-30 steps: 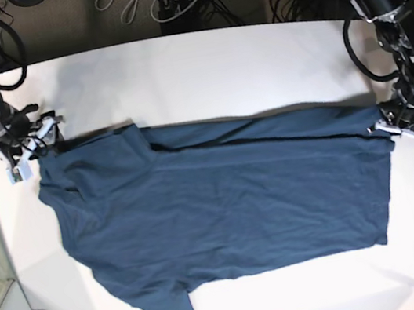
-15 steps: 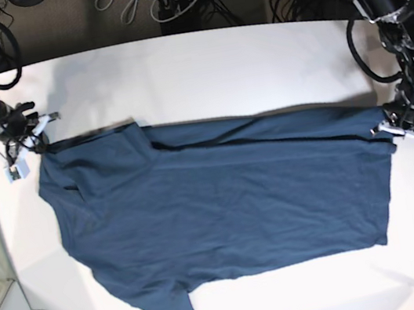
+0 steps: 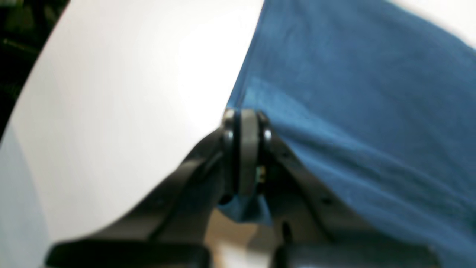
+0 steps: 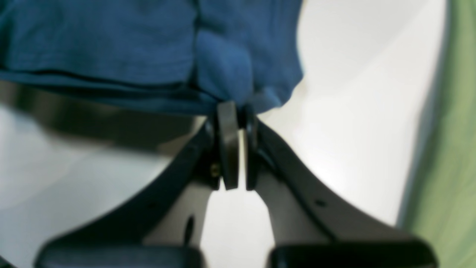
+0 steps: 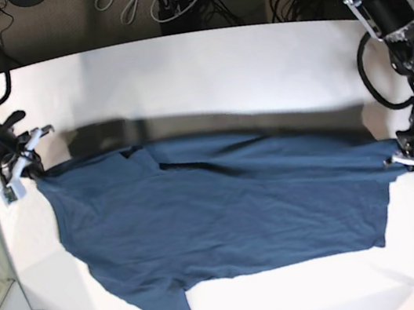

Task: Layout the t-shirt on the table in an organized manner, then fold the t-shirt properly
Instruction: 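Grasp both ends of the fold edge and lift slightly with both grippers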

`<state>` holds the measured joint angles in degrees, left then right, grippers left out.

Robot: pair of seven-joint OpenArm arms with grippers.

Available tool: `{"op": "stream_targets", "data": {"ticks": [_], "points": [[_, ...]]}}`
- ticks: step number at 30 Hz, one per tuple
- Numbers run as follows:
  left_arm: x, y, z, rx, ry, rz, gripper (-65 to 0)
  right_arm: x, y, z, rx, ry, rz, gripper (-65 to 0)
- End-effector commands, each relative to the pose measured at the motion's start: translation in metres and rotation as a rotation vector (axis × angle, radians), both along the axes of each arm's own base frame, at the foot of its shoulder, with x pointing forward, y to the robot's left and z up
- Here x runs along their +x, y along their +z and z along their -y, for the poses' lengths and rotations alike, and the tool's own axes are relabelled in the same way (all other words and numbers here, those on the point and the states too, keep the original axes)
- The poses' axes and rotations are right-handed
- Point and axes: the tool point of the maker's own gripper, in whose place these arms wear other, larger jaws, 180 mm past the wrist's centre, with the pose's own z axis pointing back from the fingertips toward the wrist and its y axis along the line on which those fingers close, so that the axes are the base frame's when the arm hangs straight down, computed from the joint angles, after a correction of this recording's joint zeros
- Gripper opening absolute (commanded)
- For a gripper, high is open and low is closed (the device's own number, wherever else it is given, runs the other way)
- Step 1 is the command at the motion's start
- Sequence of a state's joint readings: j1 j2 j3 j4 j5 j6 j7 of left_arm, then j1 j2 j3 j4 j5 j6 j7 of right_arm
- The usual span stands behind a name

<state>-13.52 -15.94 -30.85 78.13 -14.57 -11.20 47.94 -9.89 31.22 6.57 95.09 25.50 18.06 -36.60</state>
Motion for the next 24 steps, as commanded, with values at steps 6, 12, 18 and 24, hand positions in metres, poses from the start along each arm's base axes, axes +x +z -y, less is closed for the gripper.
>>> {"op": "stream_targets", "data": {"ticks": [6,12,18,24], "points": [[0.033,0.026,-0.007,-0.038,0.015,0.016,-64.8,0.048,0.043,0.022,-0.054,-0.048,0.027,-65.0],[0.033,0.025,-0.010,-0.039,0.016,-0.004,-64.8,0.044,0.037,0.006,-0.122,0.117,-0.071,-65.0],[0.031,0.028,-0.018,-0.028,0.021,-0.007,-64.8,0.041,0.038,0.003,-0.150,0.195,-0.076,-65.0],[0.016,0.013,-0.020,-0.025,0.026,-0.043,-64.8,0.029,0.026,0.004,-0.148,0.197,-0.112,-65.0]]}}
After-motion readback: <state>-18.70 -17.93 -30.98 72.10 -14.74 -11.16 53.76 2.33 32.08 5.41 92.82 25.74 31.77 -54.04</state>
